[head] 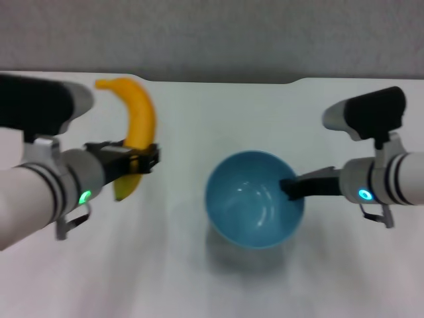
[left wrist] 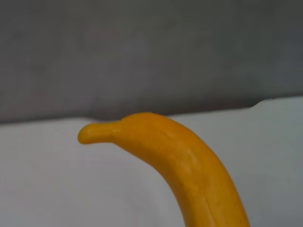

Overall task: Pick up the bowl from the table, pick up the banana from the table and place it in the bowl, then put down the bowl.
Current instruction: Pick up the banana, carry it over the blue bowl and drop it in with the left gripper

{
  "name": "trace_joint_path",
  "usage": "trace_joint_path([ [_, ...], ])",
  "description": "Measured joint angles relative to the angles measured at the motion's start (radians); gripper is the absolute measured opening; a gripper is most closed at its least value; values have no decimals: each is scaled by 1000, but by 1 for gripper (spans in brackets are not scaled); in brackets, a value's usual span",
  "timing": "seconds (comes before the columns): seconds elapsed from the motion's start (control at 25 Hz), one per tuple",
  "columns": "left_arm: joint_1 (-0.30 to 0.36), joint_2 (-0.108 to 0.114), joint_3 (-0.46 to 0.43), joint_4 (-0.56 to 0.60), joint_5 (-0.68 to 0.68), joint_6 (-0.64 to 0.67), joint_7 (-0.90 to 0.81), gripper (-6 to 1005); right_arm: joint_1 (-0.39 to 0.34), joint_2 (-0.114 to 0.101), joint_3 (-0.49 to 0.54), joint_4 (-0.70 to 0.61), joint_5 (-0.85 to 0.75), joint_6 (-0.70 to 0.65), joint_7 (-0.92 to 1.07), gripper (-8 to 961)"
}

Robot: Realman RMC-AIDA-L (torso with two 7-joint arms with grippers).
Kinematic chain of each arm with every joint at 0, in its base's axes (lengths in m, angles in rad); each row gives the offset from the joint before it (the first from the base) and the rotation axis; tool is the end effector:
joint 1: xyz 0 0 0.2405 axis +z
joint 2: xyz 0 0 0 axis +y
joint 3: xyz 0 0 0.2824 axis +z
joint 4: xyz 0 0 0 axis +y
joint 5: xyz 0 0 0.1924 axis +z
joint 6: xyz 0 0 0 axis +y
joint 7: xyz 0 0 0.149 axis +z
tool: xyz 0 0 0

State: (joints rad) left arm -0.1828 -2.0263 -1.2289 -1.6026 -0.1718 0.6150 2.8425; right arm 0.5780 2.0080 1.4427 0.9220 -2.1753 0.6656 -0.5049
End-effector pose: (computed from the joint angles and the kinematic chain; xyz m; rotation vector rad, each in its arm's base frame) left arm -0.2101 0.3372 -0.0243 -1.9681 -0.9688 -0.2661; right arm 0.2402 0.3998 -0.0688 -2.3089 1.0615 0.0757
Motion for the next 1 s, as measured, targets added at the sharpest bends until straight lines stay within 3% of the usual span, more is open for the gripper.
trace_joint_path([
  [0.28, -73, -2, 82, -48, -4, -6, 0, 503, 60, 0, -50, -24, 141, -5, -57, 28],
  [1.0, -110, -2, 152, 20, -55, -119, 0, 508, 69, -6, -29, 0, 199, 19, -67, 28],
])
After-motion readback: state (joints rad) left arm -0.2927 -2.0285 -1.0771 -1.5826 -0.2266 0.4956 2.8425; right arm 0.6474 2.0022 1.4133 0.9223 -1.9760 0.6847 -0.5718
